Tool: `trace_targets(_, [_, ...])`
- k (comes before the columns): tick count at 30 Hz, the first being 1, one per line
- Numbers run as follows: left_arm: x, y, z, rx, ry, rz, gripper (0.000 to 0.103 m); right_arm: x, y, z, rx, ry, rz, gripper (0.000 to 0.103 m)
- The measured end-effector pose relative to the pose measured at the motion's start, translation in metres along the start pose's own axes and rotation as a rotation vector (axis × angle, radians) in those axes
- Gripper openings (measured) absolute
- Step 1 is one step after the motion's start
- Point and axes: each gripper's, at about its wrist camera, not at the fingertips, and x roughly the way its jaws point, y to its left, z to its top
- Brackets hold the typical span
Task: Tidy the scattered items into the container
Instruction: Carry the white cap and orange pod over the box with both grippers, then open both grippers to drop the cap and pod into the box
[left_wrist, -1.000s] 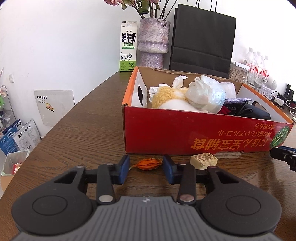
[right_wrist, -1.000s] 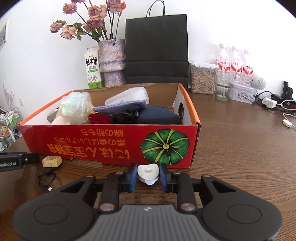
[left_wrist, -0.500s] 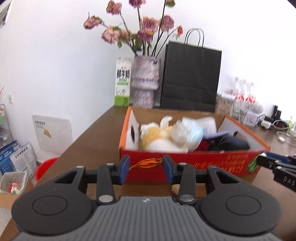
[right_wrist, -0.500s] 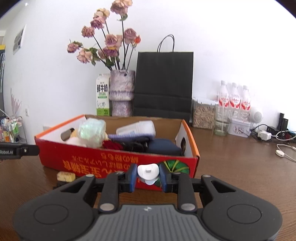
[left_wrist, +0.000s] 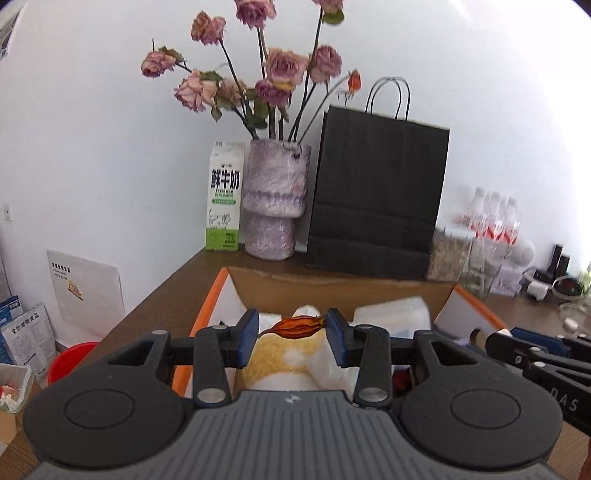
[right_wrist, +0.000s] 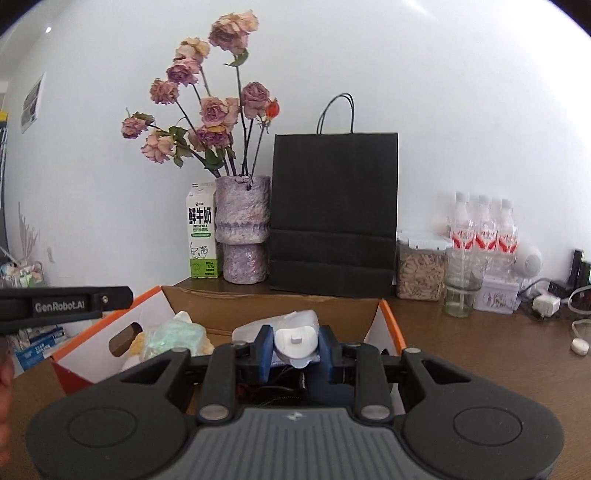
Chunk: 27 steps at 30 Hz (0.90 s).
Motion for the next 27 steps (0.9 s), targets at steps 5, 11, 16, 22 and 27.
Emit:
trace_targets(5, [0.007, 0.003, -0.01, 0.009, 0.043, -0.002, 0.04, 0.012, -0.002, -0.016, -0.013, 0.072, -0.009, 0.025])
trace_targets(11, [0.004, -0.001, -0.016, 0.029, 0.035, -0.002, 0.04, 0.01, -0.003, -0.021, -0.001, 0.075, -0.01, 0.025])
trace_targets(16, [0.005, -0.001, -0.015, 0.026, 0.035, -0.005, 0.04, 0.01, -0.002, -0.021, -0.001, 0.08, -0.02, 0.025])
trace_targets(22, [0.004, -0.004, -0.016, 0.041, 0.038, 0.001, 0.041, 0.009, -0.001, -0.021, -0.006, 0.076, -0.025, 0.025])
trace_targets(27, [0.003, -0.006, -0.016, 0.049, 0.032, 0.01, 0.047, 0.007, -0.001, -0.02, -0.007, 0.069, -0.025, 0.026])
